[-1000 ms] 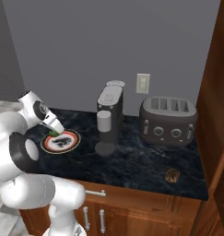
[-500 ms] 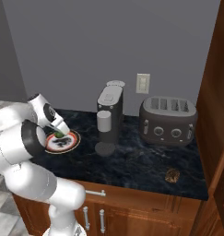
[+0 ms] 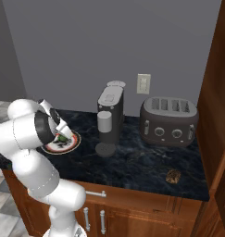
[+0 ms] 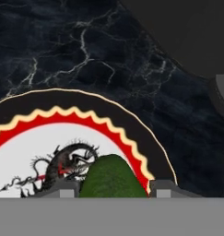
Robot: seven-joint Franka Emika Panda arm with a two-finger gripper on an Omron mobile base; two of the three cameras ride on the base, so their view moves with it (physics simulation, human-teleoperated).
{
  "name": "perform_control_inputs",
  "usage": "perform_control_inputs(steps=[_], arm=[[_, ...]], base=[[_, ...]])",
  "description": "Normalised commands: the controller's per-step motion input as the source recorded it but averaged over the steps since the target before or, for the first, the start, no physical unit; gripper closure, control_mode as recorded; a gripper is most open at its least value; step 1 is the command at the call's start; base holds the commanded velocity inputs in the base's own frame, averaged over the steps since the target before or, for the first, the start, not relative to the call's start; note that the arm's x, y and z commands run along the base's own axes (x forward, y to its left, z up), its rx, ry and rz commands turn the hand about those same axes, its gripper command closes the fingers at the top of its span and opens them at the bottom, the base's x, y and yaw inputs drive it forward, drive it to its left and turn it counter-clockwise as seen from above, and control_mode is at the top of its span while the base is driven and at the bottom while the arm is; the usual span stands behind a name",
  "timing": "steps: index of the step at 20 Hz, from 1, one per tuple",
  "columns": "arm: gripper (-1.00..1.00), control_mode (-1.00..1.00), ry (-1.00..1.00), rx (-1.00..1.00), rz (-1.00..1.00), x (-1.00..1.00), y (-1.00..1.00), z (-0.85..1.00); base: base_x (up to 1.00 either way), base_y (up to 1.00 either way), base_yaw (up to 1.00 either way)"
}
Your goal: Pick the avocado and bread from the counter and place them on the plate. Then pick the jam from the cabinet and place it next to the plate. Lastly close the cabinet door.
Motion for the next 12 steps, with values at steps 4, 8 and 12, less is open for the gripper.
perform_control_inputs(steps=[4,8,12], arm=[[1.00,-1.00,-0.01,0.00,0.00,0.18,0.00,-0.26],[1.00,-1.00,0.00,0.00,0.00,0.13,0.00,-0.26],[1.00,-1.00,-0.01,0.00,0.00,0.05,0.00,-0.23]], base=[[0.00,0.00,0.00],[0.00,0.00,0.00],[0.00,0.00,0.00]])
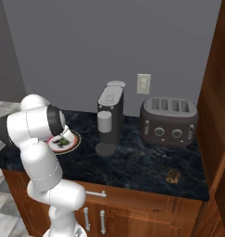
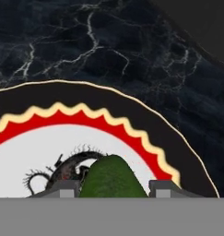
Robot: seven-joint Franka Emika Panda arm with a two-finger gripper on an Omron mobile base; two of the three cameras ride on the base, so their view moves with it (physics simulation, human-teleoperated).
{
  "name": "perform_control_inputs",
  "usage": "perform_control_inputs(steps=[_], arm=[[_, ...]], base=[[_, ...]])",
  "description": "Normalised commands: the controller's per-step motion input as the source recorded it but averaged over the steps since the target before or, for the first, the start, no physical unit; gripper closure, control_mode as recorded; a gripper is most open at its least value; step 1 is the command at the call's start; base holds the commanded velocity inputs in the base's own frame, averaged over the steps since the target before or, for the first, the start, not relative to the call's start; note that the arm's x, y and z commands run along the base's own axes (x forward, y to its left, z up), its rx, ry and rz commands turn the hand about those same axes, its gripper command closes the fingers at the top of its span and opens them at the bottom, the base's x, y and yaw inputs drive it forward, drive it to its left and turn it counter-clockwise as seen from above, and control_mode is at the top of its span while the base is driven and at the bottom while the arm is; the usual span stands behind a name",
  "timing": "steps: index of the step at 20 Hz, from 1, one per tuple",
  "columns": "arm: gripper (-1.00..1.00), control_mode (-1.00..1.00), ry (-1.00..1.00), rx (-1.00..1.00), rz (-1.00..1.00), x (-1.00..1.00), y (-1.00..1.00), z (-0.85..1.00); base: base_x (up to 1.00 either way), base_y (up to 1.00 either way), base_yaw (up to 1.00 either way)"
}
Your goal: Pick the avocado and bread from the counter and place them on the plate. Then pick the jam from the cabinet and place it next to the plate. Lastly close the cabinet door.
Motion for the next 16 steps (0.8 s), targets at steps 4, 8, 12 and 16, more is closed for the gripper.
perform_control_inputs(steps=[4,8,12,16], arm=[[1.00,-1.00,0.00,0.00,0.00,0.00,0.00,-0.23],[-1.00,-1.00,-0.03,0.00,0.00,0.00,0.00,-0.16],[-1.00,-1.00,-0.17,0.00,0.00,0.00,-0.01,0.03],[-1.00,-1.00,-0.20,0.03,0.02,0.00,-0.04,0.24]], base=[[0.00,0.00,0.00],[0.00,0.00,0.00],[0.00,0.00,0.00],[0.00,0.00,0.00]])
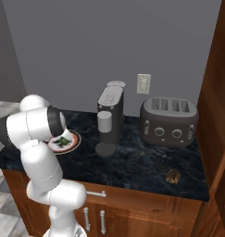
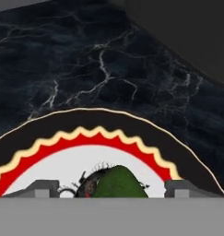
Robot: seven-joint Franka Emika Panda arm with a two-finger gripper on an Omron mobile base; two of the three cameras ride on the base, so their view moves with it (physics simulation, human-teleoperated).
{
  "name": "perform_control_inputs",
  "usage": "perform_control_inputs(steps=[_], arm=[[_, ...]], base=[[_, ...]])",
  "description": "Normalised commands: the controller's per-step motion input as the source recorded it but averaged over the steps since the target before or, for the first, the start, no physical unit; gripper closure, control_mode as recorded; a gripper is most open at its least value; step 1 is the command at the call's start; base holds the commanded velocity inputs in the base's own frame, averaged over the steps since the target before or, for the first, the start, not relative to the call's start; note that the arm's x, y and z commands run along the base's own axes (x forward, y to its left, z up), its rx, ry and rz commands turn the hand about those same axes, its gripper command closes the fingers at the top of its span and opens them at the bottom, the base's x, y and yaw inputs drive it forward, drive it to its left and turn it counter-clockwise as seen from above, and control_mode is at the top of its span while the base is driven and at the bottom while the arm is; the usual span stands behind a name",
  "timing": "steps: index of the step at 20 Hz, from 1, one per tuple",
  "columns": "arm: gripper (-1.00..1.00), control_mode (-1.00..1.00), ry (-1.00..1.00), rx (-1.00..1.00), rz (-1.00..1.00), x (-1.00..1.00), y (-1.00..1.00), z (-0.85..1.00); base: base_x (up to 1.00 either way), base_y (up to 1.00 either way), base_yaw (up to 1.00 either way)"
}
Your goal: Pick the avocado and bread from the counter and place them on the plate. Then pick the jam from the cabinet and place it next to the plate. Lastly close the cabinet door.
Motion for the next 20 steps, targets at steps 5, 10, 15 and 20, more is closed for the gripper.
perform_control_inputs(steps=[5,10,15,20], arm=[[-1.00,-1.00,-0.16,0.04,0.07,0.00,-0.08,0.32],[-1.00,-1.00,-0.19,0.08,0.08,-0.04,-0.23,0.56],[-1.00,-1.00,-0.14,0.06,0.05,-0.23,-0.17,0.66],[-1.00,-1.00,-0.09,0.02,0.00,-0.34,0.00,0.70]], base=[[0.00,0.00,0.00],[0.00,0.00,0.00],[0.00,0.00,0.00],[0.00,0.00,0.00]])
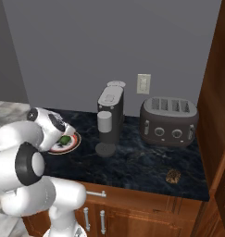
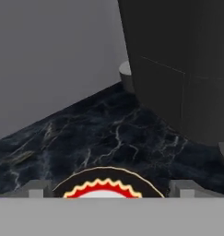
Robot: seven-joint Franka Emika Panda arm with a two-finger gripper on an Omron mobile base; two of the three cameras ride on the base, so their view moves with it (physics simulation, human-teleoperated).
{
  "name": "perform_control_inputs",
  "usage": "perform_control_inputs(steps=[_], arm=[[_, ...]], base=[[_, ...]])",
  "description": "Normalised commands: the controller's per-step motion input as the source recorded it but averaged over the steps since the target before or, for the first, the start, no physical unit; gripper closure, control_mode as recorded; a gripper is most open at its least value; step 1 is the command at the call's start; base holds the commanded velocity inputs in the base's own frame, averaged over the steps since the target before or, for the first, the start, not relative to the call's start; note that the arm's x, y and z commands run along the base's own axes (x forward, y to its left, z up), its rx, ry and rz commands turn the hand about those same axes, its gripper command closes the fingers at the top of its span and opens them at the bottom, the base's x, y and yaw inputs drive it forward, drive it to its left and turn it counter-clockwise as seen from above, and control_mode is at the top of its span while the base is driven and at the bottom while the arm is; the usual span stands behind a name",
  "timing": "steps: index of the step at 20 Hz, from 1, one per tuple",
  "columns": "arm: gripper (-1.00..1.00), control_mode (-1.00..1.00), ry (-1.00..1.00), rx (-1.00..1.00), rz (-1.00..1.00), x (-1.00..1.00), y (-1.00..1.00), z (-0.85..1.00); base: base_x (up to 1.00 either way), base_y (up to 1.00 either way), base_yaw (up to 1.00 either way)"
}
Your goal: Pick the avocado and bread from the counter and place them on the plate. Then pick the jam from the cabinet and place it next to the plate. Lastly close the cabinet door.
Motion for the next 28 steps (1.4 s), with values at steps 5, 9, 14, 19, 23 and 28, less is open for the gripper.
perform_control_inputs(steps=[5,9,14,19,23,28], arm=[[-1.00,-1.00,0.00,0.06,0.00,-0.50,0.00,0.81],[-1.00,-1.00,0.00,0.10,0.00,-0.60,0.00,0.84],[-1.00,-1.00,0.01,0.03,0.00,-0.44,0.00,0.90],[-1.00,-1.00,0.05,0.00,0.00,-0.59,-0.04,0.81],[-1.00,-1.00,0.19,0.00,-0.04,-0.72,-0.20,0.42],[-1.00,-1.00,0.12,0.00,-0.11,-0.64,-0.40,0.19]], base=[[0.00,0.00,0.00],[0.00,0.00,0.00],[0.00,0.00,0.00],[0.00,0.00,0.00],[0.00,0.00,0.00],[0.00,0.00,0.00]])
